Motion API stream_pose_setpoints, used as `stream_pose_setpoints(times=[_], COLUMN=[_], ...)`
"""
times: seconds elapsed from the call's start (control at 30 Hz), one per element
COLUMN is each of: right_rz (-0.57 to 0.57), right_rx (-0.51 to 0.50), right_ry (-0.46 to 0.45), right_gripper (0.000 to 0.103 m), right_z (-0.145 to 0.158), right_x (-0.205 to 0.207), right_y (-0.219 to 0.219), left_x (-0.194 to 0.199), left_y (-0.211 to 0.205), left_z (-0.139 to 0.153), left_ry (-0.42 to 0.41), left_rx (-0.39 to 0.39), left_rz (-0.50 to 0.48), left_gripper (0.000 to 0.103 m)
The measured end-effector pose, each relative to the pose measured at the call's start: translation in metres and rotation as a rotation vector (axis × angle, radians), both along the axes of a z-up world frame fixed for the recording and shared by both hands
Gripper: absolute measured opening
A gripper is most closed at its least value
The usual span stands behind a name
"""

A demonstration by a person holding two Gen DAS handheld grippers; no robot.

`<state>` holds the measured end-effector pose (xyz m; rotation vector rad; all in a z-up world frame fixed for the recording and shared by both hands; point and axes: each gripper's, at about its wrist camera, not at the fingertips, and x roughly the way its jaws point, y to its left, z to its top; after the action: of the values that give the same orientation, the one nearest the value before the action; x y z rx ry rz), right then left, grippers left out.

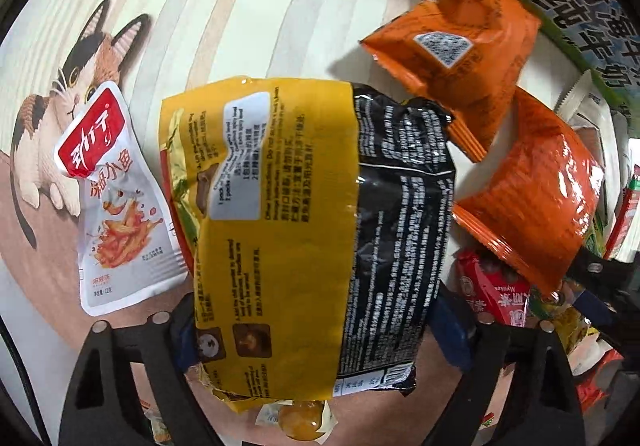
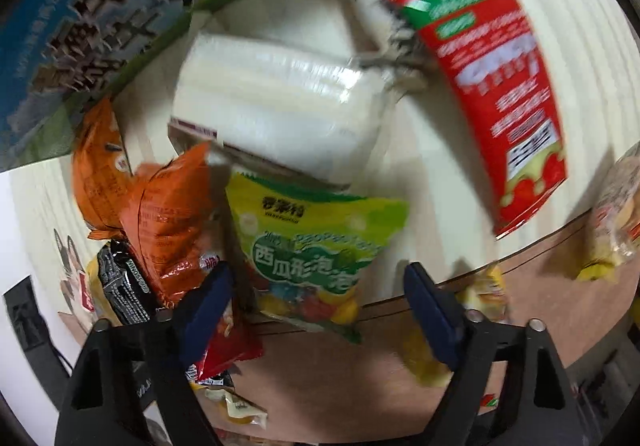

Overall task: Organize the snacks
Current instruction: 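Grasp the yellow-black snack bag with the left tool while the right tool grasps the green candy bag, then carry both bags into the cardboard box and open both tools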

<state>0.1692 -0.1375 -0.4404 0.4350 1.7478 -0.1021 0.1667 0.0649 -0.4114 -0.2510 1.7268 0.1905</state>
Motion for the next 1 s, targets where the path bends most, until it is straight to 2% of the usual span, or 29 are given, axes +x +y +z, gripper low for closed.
stream_pose_setpoints(times=[0.07, 0.1, 0.13, 0.17, 0.27, 0.37, 0.43, 0.6, 0.83, 1.0], right_rz=[0.009, 0.016, 0.024, 0.033, 0.042, 0.053, 0.052, 0.061, 0.076, 0.115], right_rx=[-0.031, -0.045, -0.055, -0.074, -0.085, -0.087, -0.083, -0.082, -0.027, 0.047], right_ry=[0.001, -0.006, -0.014, -0.026, -0.052, -0.075, -0.075, -0.096, -0.160, -0.252], right_gripper=[0.072, 0.068, 0.059, 0.056, 0.053, 0.051, 0.046, 0.044, 0.043, 0.043], right_z=[-0.002, 0.000, 0.001, 0.003, 0.003, 0.006, 0.013, 0.023, 0.063, 0.122], right_x=[-0.001, -0.001, -0.001, -0.001, -0.006, -0.014, -0.020, -0.042, -0.083, -0.102], right_y=[0.006, 0.010, 0.015, 0.018, 0.030, 0.030, 0.028, 0.026, 0.025, 0.013], left_x=[-0.008, -0.010, -0.007, -0.011, -0.029, -0.028, -0.032, -0.042, -0.081, -0.087], left_y=[-0.006, -0.008, -0.012, -0.013, -0.017, -0.023, -0.023, -0.017, -0.026, -0.036], left_z=[0.005, 0.012, 0.021, 0.022, 0.040, 0.054, 0.059, 0.084, 0.144, 0.216], left_ry=[-0.013, -0.016, -0.015, -0.021, -0.033, -0.042, -0.054, -0.085, -0.158, -0.245], left_rx=[0.005, 0.009, 0.013, 0.019, 0.035, 0.039, 0.041, 0.030, -0.011, -0.083], left_rz=[-0.012, -0.020, -0.027, -0.030, -0.038, -0.038, -0.039, -0.053, -0.097, -0.114], left_gripper=[0.085, 0.084, 0.084, 0.084, 0.084, 0.084, 0.084, 0.084, 0.084, 0.084])
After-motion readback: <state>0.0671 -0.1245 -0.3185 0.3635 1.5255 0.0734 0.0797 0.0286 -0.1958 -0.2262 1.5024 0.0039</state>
